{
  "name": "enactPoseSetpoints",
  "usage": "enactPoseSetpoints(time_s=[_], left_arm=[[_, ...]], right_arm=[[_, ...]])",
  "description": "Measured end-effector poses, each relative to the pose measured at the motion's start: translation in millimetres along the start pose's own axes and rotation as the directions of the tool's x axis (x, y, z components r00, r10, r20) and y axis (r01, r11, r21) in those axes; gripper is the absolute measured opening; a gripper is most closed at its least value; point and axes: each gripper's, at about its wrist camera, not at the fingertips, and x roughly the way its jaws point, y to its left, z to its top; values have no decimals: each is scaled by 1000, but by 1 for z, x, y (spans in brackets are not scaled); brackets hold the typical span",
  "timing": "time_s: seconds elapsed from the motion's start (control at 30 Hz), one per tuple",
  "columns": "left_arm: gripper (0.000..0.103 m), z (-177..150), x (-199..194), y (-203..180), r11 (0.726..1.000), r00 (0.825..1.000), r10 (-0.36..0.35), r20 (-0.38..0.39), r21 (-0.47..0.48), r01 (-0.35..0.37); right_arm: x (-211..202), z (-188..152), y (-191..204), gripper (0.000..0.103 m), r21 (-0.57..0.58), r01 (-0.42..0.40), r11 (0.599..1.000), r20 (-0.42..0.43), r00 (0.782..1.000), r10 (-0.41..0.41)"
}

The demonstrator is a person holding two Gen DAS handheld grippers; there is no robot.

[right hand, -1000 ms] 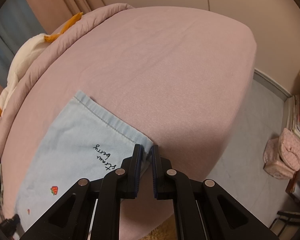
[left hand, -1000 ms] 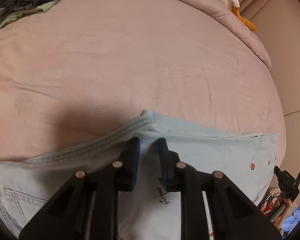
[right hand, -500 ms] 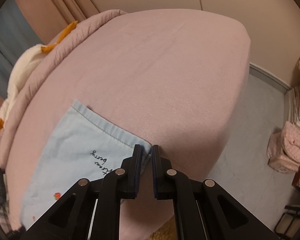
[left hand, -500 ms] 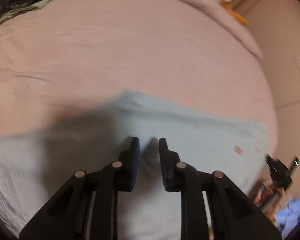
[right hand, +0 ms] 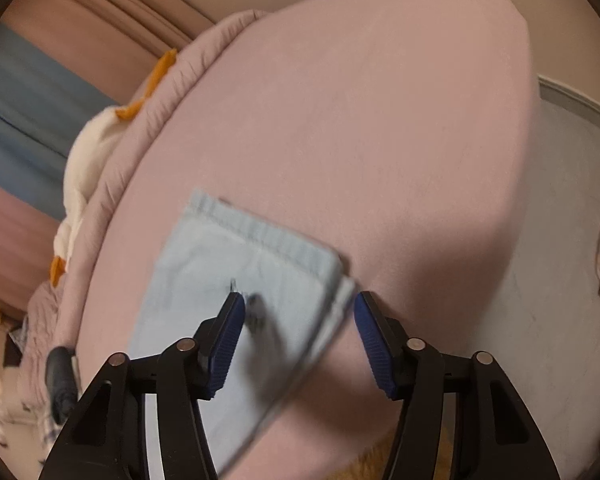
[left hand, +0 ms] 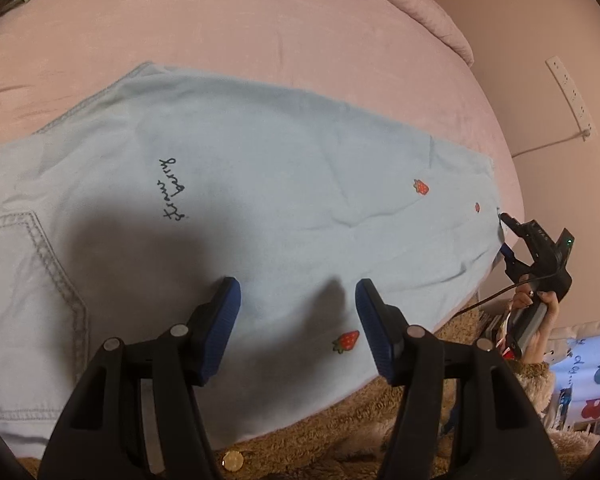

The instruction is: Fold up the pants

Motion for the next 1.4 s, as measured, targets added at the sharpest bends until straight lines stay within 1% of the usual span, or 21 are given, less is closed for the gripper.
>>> enactPoseSetpoints(time_s=[0.03, 0.07, 0.17, 0.2, 0.27, 0.33, 0.4, 0.47, 0.53, 0.57, 0.67, 0.8, 0.87, 0.93, 1.0, 1.07, 1.17, 1.23, 1.3, 1.37, 1.4], left_arm=[[59, -1, -1, 3, 1000, 1000, -11, 1, -11, 11], [59, -4, -3, 6, 1000, 1000, -21, 1, -23, 21], [58, -5, -5, 9, 999, 999, -37, 7, -40, 37], [57, -6, -7, 9, 999, 999, -36, 10, -36, 36], [54, -12, -11, 7, 999, 1000, -31, 6, -38, 31], [54, -10, -18, 8, 999, 1000, -25, 5, -44, 25], [54, -11, -28, 11, 999, 999, -4, 33, -45, 6], [54, -10, -37, 11, 999, 997, 21, 71, -44, -18], [54, -11, -49, 14, 998, 993, 47, 108, -47, -42], [54, -11, -53, 15, 998, 991, 53, 124, -49, -47], [55, -13, -67, 22, 997, 986, 55, 160, -67, -45], [55, -16, -77, 29, 995, 980, 62, 189, -85, -47], [55, -16, -75, 30, 994, 979, 66, 191, -95, -48], [55, -17, -74, 31, 993, 980, 65, 187, -105, -46], [55, -20, -75, 37, 993, 981, 68, 184, -111, -48], [55, -20, -77, 42, 992, 981, 70, 180, -117, -49], [55, -21, -77, 47, 991, 983, 65, 172, -125, -44], [56, -20, -75, 48, 991, 984, 65, 164, -130, -43], [55, -19, -72, 48, 991, 986, 57, 157, -129, -37], [56, -12, -68, 44, 993, 988, 42, 147, -118, -25], [56, -9, -66, 41, 994, 989, 29, 143, -108, -13]], right_arm=[[3, 5, 1, 44, 1, 12, 1000, -2, 1000, -12], [5, 8, 1, 34, 9, 23, 1000, -1, 1000, -23], [6, 11, -6, 19, 82, -31, 996, 3, 1000, 31], [6, 11, -8, 17, 103, -54, 993, 3, 999, 54], [-1, 11, -4, 14, 103, -56, 993, 17, 998, 55], [-18, 13, 12, 14, 54, -62, 997, 68, 996, 59], [-42, 16, 39, 14, -20, -115, 993, 125, 985, 117], [-64, 14, 67, 14, -118, -137, 984, 154, 976, 155], [-87, 6, 108, 14, -260, -154, 953, 168, 965, 202], [-97, -2, 131, 14, -339, -167, 926, 162, 959, 232], [-110, -27, 181, 14, -486, -204, 850, 111, 950, 292], [-105, -77, 243, 14, -644, -289, 708, -39, 937, 348], [-93, -100, 264, 14, -679, -338, 651, -121, 927, 355], [-76, -132, 283, 14, -711, -388, 587, -220, 915, 338], [-56, -160, 291, 14, -728, -416, 545, -303, 908, 290], [-34, -185, 295, 14, -734, -434, 523, -365, 901, 235], [-1, -226, 296, 14, -719, -480, 503, -479, 866, 141], [15, -248, 297, 14, -725, -477, 496, -513, 855, 73], [25, -262, 286, 15, -755, -449, 477, -513, 858, -5], [23, -263, 281, 16, -778, -434, 455, -496, 868, -20], [20, -261, 281, 22, -777, -440, 450, -498, 867, -11]])
